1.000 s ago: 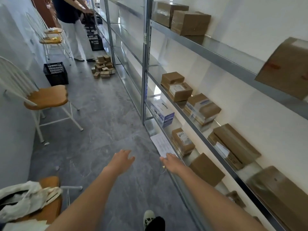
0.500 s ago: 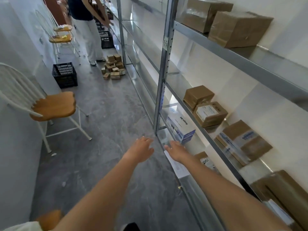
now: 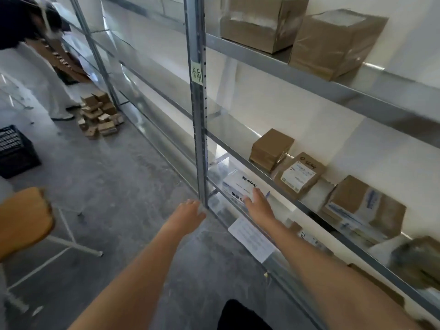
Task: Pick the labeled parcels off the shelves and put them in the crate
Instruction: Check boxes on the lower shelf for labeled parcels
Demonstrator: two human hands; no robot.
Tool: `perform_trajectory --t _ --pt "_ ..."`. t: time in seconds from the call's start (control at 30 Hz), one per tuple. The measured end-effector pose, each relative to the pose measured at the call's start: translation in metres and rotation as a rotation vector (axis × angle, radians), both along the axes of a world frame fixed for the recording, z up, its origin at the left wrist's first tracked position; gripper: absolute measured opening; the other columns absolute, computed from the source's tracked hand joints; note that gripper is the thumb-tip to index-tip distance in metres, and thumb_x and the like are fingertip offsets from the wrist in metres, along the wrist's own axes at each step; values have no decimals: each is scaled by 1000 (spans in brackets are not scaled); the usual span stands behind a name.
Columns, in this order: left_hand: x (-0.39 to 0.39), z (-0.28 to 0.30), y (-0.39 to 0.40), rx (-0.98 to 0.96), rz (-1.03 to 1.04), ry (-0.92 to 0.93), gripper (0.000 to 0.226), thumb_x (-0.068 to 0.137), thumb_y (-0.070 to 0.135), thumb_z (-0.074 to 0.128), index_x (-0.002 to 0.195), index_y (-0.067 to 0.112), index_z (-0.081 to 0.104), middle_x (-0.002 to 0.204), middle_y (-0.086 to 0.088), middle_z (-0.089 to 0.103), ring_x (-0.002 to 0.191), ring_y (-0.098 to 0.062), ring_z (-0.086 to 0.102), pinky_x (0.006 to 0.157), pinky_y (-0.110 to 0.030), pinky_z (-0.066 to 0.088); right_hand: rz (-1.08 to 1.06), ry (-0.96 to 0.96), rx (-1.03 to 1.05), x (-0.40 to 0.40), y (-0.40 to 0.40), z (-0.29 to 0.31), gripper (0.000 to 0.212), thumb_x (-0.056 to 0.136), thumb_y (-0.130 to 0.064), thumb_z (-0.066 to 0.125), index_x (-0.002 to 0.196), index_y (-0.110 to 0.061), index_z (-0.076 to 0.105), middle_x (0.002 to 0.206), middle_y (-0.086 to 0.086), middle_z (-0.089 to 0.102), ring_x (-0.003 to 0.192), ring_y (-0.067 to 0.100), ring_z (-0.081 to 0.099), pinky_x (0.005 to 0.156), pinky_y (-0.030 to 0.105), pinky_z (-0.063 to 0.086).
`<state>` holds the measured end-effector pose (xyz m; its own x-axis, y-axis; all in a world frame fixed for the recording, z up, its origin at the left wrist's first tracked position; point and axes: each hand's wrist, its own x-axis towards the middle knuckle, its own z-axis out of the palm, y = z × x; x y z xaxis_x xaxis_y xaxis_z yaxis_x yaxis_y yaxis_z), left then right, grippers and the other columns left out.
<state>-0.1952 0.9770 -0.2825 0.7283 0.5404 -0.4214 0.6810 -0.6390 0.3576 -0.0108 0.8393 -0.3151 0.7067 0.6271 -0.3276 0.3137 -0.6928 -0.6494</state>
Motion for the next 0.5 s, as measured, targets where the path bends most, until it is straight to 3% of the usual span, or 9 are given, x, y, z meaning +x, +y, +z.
perform_trajectory --t 0.1,0.27,0.37,0.5 --pt "45 -6 23 -61 -21 -60 50 99 30 45 145 11 38 145 -14 43 132 -32 42 111 -41 33 -145 -41 122 29 23 13 60 105 -32 38 156 -8 17 163 9 19 149 26 22 121 42 24" --pt "123 -9 53 -226 39 -110 49 99 30 47 141 5 40 143 -17 47 129 -33 48 108 -44 40 -390 -123 292 77 65 17 60 104 -23 40 156 -6 15 164 9 13 152 21 13 119 30 14" --pt "171 1 76 -261 6 -146 56 100 33 46 149 9 30 148 -16 42 132 -31 45 112 -45 36 -520 -161 324 105 85 22 60 105 -24 39 156 -6 14 164 9 14 152 21 12 119 28 11" --pt "230 9 98 -293 28 -225 50 102 30 44 146 8 35 145 -16 45 131 -30 46 107 -36 36 -633 -107 338 133 97 22 65 104 -33 39 158 -11 9 165 4 9 152 19 10 121 34 9"
